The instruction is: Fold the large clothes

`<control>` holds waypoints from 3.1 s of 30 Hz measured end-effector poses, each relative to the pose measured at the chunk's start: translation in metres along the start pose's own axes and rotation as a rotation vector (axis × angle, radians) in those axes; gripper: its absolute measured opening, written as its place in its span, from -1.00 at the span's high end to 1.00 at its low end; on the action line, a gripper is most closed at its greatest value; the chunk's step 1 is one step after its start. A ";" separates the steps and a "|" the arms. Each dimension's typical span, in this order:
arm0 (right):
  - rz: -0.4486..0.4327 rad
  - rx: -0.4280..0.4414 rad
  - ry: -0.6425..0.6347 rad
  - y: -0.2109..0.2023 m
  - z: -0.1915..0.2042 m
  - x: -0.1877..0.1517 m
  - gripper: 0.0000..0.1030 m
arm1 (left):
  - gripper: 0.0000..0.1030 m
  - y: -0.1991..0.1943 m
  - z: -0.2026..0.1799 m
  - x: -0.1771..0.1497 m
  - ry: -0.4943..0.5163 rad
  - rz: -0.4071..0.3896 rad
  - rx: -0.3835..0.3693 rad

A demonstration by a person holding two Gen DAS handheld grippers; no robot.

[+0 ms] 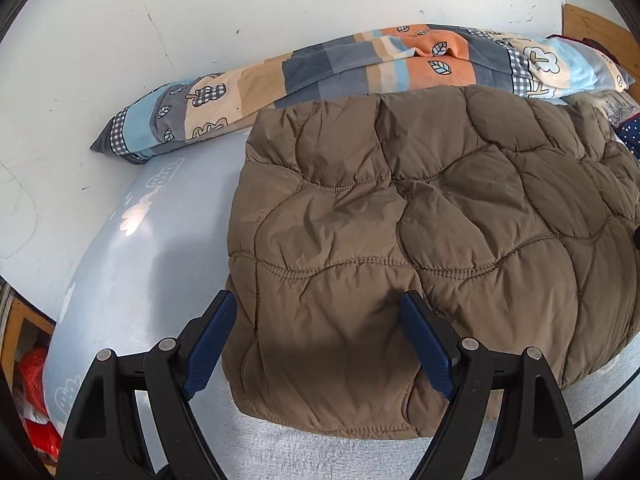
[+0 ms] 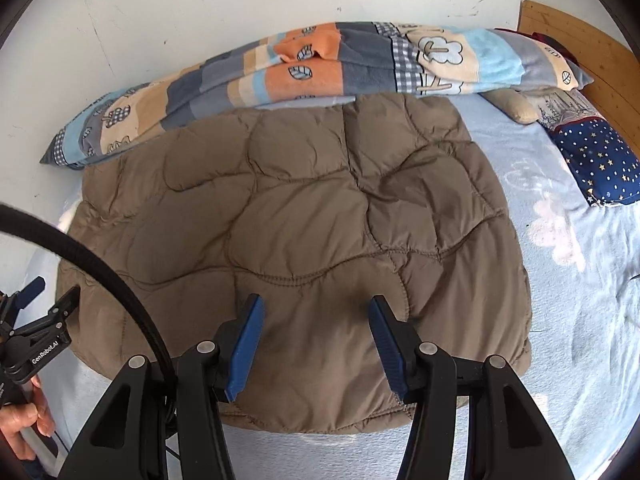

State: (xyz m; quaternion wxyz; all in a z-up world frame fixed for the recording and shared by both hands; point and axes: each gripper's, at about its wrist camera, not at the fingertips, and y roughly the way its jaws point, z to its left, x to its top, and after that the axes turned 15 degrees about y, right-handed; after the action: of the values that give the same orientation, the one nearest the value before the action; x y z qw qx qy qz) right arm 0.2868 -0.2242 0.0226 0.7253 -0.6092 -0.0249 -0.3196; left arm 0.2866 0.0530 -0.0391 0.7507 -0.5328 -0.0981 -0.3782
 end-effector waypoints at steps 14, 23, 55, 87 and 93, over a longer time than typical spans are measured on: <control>0.072 -0.031 0.010 0.037 -0.007 0.001 -0.36 | -0.64 0.028 -0.003 -0.003 0.001 0.053 -0.039; 0.133 -0.069 -0.013 0.064 -0.007 -0.002 -0.41 | -0.76 0.060 0.000 -0.006 -0.033 0.136 -0.133; 0.096 0.112 0.092 0.002 -0.029 0.019 -0.46 | -0.75 0.029 0.061 0.017 -0.230 0.034 -0.282; -0.003 0.088 0.333 -0.017 -0.144 0.044 -0.19 | -0.78 0.066 0.138 -0.001 -0.395 0.079 -0.418; 0.034 0.102 0.420 -0.005 -0.179 0.049 -0.19 | -0.25 0.101 0.175 -0.039 -0.569 0.125 -0.556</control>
State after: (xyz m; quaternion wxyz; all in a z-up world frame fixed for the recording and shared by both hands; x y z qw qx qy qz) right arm 0.2601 -0.4066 0.0024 0.7498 -0.4920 0.1206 -0.4256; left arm 0.3718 0.2393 -0.0614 0.5423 -0.8039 -0.1633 -0.1815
